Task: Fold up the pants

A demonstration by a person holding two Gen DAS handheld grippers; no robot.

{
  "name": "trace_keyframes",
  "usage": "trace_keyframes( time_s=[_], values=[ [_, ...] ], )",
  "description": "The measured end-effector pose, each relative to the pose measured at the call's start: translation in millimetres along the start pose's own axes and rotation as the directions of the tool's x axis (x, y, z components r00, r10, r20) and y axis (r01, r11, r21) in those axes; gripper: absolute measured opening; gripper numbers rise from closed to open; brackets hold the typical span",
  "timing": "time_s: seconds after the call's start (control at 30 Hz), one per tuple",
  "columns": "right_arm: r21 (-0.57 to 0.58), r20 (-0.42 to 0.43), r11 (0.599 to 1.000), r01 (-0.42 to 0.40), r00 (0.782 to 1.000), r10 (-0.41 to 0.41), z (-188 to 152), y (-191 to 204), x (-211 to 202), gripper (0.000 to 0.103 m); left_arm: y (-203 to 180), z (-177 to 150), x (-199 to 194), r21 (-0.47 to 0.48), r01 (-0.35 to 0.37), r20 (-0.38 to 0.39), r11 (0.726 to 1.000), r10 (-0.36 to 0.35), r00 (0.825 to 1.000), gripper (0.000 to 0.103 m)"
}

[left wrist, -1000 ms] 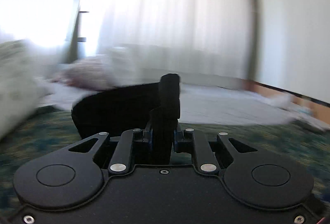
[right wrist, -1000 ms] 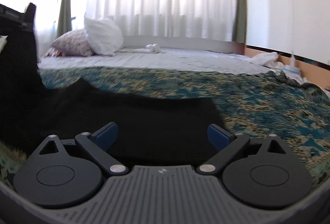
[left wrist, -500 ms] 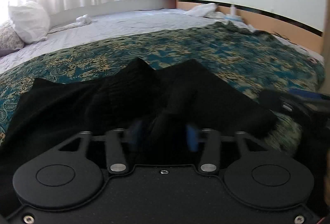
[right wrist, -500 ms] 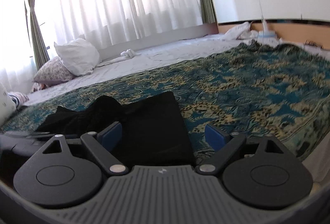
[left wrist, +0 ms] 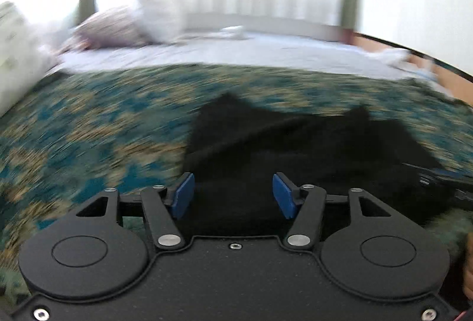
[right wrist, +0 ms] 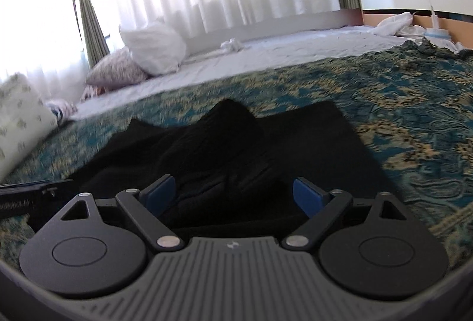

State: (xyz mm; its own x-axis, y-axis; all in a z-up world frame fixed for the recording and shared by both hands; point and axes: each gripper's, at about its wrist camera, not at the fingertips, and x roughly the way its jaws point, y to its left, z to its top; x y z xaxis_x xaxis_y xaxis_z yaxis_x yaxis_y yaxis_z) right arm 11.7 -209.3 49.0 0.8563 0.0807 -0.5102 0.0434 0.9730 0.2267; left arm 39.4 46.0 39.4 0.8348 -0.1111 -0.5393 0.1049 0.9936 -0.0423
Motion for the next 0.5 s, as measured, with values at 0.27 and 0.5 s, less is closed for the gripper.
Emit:
trace_keyframes(
  time_s=[0.27, 0.5],
  values=[
    [-0.055, -0.052, 0.995, 0.088, 0.995, -0.091, -7, 23, 30, 0.094, 17, -24, 32, -0.035, -0.059, -0.028, 0.998, 0.058, 0.998, 0.059],
    [-0.089, -0.05, 0.993, 0.079, 0.995, -0.084, -3, 37, 46, 0.071, 18, -29, 33, -0.046, -0.048, -0.009, 0.998, 0.048, 0.999, 0.059]
  ],
)
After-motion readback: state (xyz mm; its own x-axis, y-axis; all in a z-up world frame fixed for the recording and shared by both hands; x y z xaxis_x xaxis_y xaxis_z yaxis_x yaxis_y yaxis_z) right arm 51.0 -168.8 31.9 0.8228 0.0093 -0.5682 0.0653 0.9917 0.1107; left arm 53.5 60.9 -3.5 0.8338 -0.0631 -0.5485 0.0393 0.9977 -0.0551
